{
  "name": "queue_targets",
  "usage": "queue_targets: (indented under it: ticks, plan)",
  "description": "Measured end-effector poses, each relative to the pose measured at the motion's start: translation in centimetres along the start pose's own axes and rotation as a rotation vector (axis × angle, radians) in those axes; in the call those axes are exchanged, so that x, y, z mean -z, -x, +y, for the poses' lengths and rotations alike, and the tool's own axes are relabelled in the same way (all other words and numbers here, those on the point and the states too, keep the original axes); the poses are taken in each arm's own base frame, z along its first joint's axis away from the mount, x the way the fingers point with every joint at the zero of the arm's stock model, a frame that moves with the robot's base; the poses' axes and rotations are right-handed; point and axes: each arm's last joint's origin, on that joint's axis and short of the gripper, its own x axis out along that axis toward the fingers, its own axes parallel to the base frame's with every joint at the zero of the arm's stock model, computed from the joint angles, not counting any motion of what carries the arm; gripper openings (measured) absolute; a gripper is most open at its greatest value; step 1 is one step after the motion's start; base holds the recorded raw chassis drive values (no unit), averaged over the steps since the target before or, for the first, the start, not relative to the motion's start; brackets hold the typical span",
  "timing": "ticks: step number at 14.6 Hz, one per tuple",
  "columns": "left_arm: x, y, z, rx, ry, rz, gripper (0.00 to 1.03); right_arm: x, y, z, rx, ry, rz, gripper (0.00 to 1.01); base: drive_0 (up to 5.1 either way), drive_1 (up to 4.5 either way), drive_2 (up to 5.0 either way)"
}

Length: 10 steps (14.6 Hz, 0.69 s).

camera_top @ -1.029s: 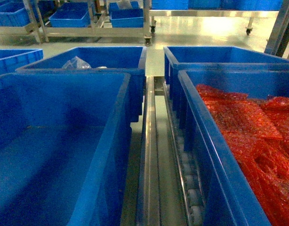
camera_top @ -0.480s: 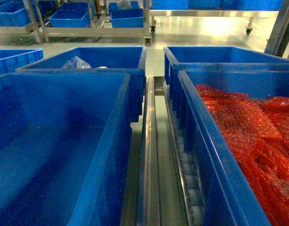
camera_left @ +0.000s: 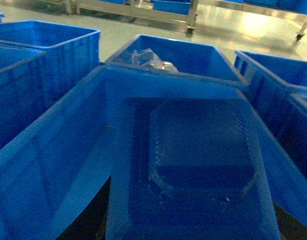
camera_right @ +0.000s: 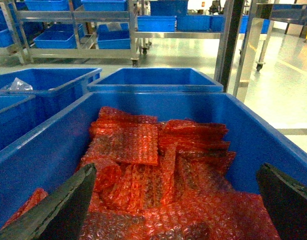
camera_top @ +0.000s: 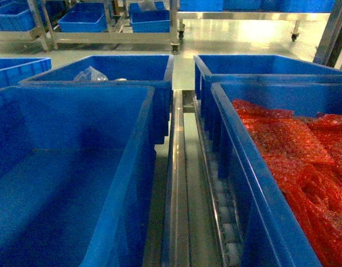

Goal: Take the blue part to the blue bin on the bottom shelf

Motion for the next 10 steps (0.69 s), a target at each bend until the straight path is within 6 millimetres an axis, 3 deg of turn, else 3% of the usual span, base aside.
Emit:
queue_targets:
  ticks: [3,5,7,8,10]
  plan:
    - [-0.9,-5.3,-0.5,0.264,0.114,0.094,0.44,0.0,0.0,0.0,0.000,0.000,0.000,0.98,0.0,0.00,0.0]
    - [0.3,-8.1,0.1,0.326,0.173,0.239,0.70,0.0,0.0,0.0,0.000,0.000,0.000,0.98,0.0,0.00,0.0]
    - [0.0,-7.9,0.0,0.359,0.181,0.225,1.00,0.0,0.0,0.0,0.000,0.000,0.000,0.98,0.0,0.00,0.0]
    - [0.1,-8.0,-0.2,0.336,0.155,0.135,0.96,0.0,0.0,0.0,0.000,0.000,0.000,0.98,0.0,0.00,0.0]
    - [1.4,-6.9,1.1,0.137,0.004,-0.092,0.72,0.0,0.0,0.0,0.000,0.000,0.000,0.98,0.0,0.00,0.0]
